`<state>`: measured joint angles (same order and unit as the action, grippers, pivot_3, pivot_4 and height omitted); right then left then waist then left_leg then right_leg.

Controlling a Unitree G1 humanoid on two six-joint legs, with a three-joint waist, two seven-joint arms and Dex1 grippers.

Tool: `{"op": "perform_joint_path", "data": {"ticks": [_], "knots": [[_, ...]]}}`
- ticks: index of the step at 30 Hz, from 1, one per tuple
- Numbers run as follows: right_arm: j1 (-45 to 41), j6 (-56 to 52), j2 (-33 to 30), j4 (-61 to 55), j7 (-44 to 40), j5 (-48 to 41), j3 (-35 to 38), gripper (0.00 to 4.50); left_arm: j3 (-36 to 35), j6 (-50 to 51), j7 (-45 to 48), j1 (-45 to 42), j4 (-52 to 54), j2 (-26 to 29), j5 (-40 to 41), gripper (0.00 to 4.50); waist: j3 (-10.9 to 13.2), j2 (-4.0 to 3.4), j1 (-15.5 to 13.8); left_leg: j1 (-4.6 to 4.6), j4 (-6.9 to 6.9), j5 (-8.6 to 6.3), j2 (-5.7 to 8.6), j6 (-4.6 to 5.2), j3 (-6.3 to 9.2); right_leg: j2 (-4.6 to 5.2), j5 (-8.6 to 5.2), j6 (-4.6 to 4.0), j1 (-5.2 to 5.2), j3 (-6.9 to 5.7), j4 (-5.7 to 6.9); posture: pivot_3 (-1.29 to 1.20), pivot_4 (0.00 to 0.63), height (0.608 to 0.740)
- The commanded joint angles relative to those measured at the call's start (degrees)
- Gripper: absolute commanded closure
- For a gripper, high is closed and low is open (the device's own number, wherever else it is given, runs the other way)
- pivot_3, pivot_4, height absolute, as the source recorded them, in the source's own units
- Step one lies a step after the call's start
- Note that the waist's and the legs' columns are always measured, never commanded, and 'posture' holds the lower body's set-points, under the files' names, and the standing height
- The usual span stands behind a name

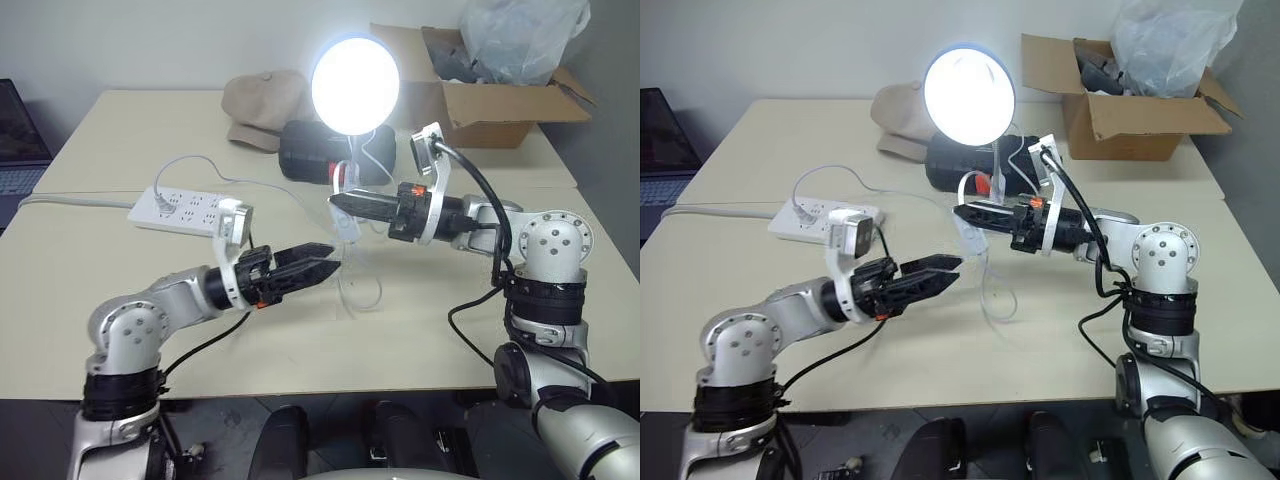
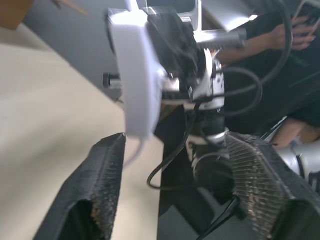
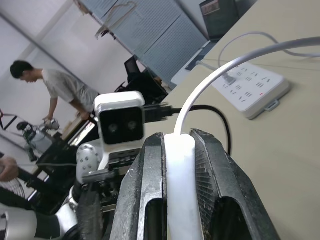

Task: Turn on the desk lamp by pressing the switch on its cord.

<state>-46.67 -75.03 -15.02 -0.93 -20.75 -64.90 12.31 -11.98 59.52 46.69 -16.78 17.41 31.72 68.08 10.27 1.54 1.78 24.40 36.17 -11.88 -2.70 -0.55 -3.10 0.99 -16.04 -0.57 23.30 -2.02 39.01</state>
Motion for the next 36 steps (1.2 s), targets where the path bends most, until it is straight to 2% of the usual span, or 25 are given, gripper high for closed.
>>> {"op": "perform_joint_path", "data": {"ticks": [1, 3, 7, 9, 16, 17, 23, 29, 32, 36], "knots": [[0.81, 4.43, 0.11, 2.15, 1.44, 4.07, 0.41, 4.10, -3.82, -1.63, -0.22, 5.11, 6.29, 4.23, -0.49, 0.25, 0.00, 0.00, -0.11, 0.00, -0.01, 0.00, 0.00, 0.00, 0.00, 0.00, 0.00, 0.00, 0.00, 0.00, -0.02, 0.00, 0.150, 0.740], [1.65, 6.74, -0.07, 3.94, 1.41, 7.65, -1.18, 4.10, -2.92, -4.80, 1.56, 8.90, 9.19, 8.24, -6.53, 0.00, 0.00, 0.00, -0.10, 0.00, -0.02, 0.00, 0.01, 0.00, -0.01, 0.02, -0.02, 0.03, 0.00, 0.00, -0.03, 0.00, 0.150, 0.740], [2.92, 12.56, -0.32, 8.35, 0.32, 16.15, -5.94, 4.10, -1.14, -13.61, 6.73, 15.03, 13.61, 17.27, -18.79, 0.00, 0.00, 0.00, -0.10, -0.02, -0.04, 0.00, 0.02, 0.00, -0.05, 0.03, -0.03, 0.04, 0.02, 0.02, -0.04, 0.00, 0.150, 0.740], [2.80, 14.65, 0.10, 10.69, 0.34, 18.97, -6.87, 4.10, -0.52, -17.13, 8.52, 16.63, 14.17, 19.79, -22.65, 0.00, 0.01, -0.02, -0.11, -0.03, -0.06, 0.00, 0.02, 0.00, -0.09, 0.03, -0.04, 0.02, 0.05, 0.03, -0.03, 0.00, 0.150, 0.740], [1.19, 22.68, 3.14, 22.24, 0.77, 28.47, -8.46, 4.10, -5.58, -19.28, 8.66, 18.38, 14.05, 22.24, -23.81, 0.00, 0.01, -0.02, -0.17, -0.02, -0.08, 0.00, 0.00, 0.00, -0.11, 0.04, -0.07, 0.03, 0.07, 0.05, -0.06, 0.00, 0.150, 0.740], [1.00, 23.08, 3.46, 23.32, 0.75, 29.31, -8.51, 3.40, -5.40, -19.42, 8.78, 18.16, 14.45, 22.51, -24.14, 0.00, 0.01, -0.02, -0.16, -0.02, -0.09, 0.00, 0.00, 0.00, -0.11, 0.04, -0.07, 0.04, 0.07, 0.05, -0.06, 0.00, 0.150, 0.740], [0.09, 24.17, 4.17, 25.35, -0.60, 30.89, -7.08, 2.09, -5.95, -18.40, 7.24, 15.15, 15.03, 21.92, -22.20, 0.00, 0.01, -0.02, -0.17, -0.01, -0.10, 0.00, 0.01, 0.00, -0.12, 0.04, -0.06, 0.04, 0.08, 0.06, -0.06, 0.00, 0.150, 0.740], [0.18, 21.48, 1.76, 20.33, -3.06, 30.06, -6.18, 0.65, -5.93, -19.61, 4.35, 13.63, 12.53, 22.32, -25.96, 0.00, 0.02, -0.02, -0.14, -0.01, -0.10, 0.00, 0.00, 0.00, -0.11, 0.04, -0.07, 0.04, 0.08, 0.04, -0.03, 0.00, 0.150, 0.740], [2.94, 19.50, -4.91, 10.95, -9.02, 30.45, -9.57, 0.03, -6.06, -19.42, 4.01, 12.99, 12.66, 22.72, -26.44, 0.00, 0.02, -0.03, -0.18, 0.00, -0.10, 0.00, 0.00, 0.00, -0.12, 0.04, -0.07, 0.05, 0.10, 0.05, -0.04, 0.00, 0.150, 0.740], [7.38, 22.98, -14.81, -0.83, -19.89, 31.80, -14.84, 0.03, -6.46, -18.47, 3.60, 12.34, 12.65, 23.26, -26.31, 0.00, 0.03, -0.03, -0.56, 0.10, -0.11, -0.01, 0.03, 0.00, -0.10, 0.08, -0.08, 0.06, 0.18, 0.01, -0.07, 0.00, 0.150, 0.740]]}}
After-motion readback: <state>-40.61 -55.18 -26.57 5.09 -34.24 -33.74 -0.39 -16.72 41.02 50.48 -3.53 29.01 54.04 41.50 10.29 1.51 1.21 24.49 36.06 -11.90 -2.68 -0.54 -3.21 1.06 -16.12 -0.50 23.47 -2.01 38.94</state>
